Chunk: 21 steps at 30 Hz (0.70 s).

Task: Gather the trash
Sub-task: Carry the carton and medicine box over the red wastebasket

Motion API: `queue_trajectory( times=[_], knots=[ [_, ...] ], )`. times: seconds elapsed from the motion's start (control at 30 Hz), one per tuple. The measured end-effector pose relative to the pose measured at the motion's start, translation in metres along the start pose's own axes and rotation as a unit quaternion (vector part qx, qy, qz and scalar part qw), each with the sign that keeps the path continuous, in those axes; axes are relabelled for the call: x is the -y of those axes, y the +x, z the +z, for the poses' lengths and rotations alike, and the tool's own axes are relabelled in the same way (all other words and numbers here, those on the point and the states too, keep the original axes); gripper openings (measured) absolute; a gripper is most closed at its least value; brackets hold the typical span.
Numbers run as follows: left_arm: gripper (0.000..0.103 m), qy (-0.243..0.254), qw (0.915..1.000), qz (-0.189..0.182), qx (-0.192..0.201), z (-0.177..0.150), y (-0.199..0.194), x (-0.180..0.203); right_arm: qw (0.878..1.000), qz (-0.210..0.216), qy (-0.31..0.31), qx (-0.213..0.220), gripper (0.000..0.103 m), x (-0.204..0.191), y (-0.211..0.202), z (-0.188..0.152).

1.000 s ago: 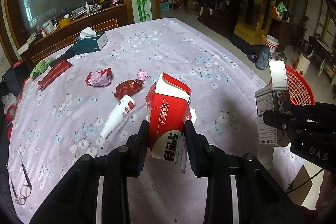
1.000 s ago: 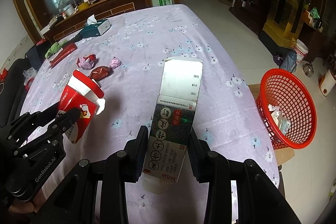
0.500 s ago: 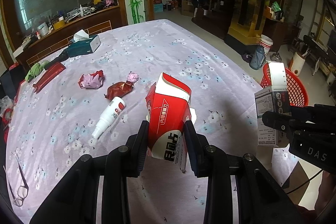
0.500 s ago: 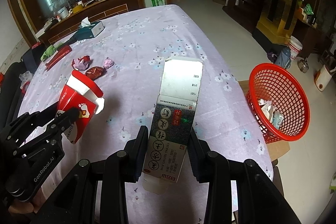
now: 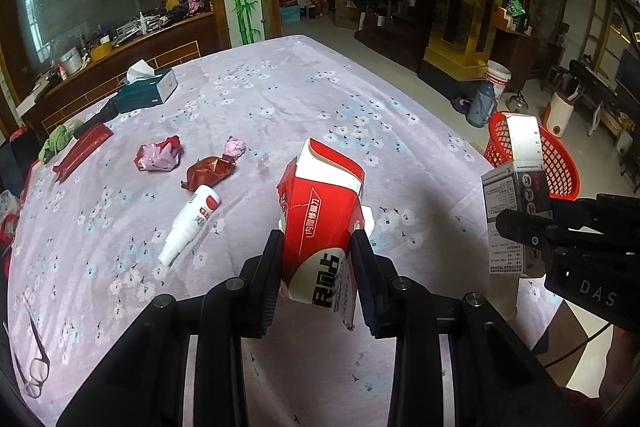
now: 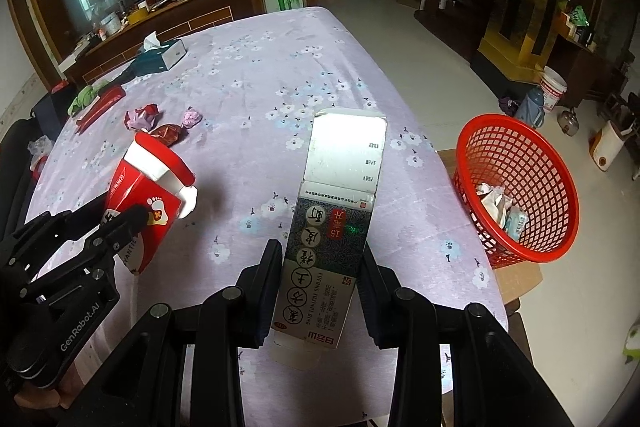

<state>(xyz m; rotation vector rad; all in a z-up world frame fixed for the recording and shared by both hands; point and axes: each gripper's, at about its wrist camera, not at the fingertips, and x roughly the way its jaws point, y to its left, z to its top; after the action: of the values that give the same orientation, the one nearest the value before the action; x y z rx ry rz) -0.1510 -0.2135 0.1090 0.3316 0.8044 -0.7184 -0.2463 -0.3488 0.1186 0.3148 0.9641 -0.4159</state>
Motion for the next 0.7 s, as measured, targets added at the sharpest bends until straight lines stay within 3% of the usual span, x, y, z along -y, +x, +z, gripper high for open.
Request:
queue_trajectory(
  times=[0.7],
  knots=[
    [0.032, 0.005, 1.0, -0.006, -0.004, 0.0031, 0.0083, 0.0079, 1.0, -0.004, 0.003, -0.002, 0.039, 0.0056, 0.0038, 0.0024]
  ],
)
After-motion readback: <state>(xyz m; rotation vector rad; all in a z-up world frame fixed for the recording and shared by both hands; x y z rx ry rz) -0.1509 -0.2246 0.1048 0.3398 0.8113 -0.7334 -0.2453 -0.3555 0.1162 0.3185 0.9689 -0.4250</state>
